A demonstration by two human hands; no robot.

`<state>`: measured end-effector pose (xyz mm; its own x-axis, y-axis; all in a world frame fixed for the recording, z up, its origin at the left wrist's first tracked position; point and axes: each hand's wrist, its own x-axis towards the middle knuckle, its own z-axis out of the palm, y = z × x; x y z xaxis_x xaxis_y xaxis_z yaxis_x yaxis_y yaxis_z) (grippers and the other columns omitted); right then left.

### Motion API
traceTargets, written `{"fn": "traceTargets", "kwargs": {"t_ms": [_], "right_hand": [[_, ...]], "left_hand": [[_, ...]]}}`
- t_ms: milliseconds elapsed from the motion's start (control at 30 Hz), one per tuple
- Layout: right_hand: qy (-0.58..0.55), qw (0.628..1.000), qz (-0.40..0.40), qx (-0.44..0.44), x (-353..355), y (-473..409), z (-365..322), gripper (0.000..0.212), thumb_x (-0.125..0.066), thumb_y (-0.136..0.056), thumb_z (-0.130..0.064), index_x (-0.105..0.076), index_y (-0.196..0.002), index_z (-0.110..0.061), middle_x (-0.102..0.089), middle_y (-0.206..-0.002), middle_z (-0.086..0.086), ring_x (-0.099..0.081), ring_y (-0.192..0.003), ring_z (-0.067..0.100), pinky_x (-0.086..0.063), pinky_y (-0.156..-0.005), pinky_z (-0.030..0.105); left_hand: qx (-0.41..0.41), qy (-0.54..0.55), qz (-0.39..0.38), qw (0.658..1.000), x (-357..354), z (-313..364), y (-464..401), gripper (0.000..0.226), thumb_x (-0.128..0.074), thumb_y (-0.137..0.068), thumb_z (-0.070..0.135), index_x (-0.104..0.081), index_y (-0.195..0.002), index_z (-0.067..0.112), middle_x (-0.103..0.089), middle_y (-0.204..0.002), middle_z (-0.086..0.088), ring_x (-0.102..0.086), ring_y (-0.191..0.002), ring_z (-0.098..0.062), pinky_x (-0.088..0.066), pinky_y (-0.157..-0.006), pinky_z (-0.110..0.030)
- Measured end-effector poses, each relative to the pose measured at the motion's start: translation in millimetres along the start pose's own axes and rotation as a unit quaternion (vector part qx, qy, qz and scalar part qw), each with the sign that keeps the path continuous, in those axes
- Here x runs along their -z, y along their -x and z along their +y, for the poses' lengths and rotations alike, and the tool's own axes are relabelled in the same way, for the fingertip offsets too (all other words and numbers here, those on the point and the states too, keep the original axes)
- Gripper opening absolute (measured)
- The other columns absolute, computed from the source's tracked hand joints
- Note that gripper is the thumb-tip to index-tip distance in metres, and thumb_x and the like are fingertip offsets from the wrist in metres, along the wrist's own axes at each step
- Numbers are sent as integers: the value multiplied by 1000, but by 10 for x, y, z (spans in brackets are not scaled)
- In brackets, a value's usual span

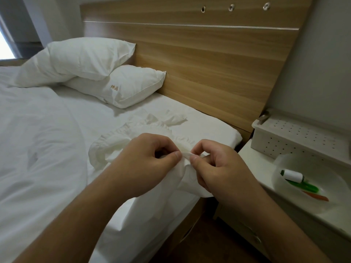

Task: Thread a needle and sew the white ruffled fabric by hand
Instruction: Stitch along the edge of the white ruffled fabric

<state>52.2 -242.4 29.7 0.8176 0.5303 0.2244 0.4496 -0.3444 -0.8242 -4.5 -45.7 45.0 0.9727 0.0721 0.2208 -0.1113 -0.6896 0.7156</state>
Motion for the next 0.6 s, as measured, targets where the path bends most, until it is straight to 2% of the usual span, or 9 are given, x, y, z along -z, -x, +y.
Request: {"fn": "traceTargets", "kwargs": {"t_ms": [133, 367, 500, 600], "right_hand": [[9, 1000, 15, 9, -24, 8, -4, 14, -59, -102, -30, -62, -89, -27, -63, -59, 0, -59, -55, 18, -49, -51, 36], [10, 999, 33, 9, -51, 3, 23, 12, -63, -101, -27, -62, -89, -26, -67, -61, -8, -66, -65, 7, -47, -52, 13], [12, 999, 33, 3, -49, 8, 13, 11, -64, -100, -29, -61, -89, -28, -69, -66, -9, -69, -72, 6, -51, -54, 15], [16, 999, 29, 3, -39, 5, 8, 11, -64, -100, -31, -62, -89, -28, -69, -65, -8, -68, -69, 9, -51, -52, 18]], "left_hand": [[2, -14, 1, 1000, -12, -3, -5, 14, -67, -100, 33, -79, -91, 34, -75, -82, 22, -71, -83, 0, -61, -75, -26], [-8, -38, 5, 999, -25, 9, -4, 16, -68, -100, 32, -77, -88, 34, -72, -80, 23, -69, -80, 0, -45, -64, -11], [-16, -36, 1, 999, -25, 14, 1, 16, -67, -101, 32, -77, -89, 33, -72, -78, 21, -69, -78, -2, -47, -66, -15], [-18, -26, -1, 999, -22, 5, 3, 16, -68, -100, 31, -77, -88, 33, -72, -77, 20, -69, -77, -3, -47, -66, -18]]}}
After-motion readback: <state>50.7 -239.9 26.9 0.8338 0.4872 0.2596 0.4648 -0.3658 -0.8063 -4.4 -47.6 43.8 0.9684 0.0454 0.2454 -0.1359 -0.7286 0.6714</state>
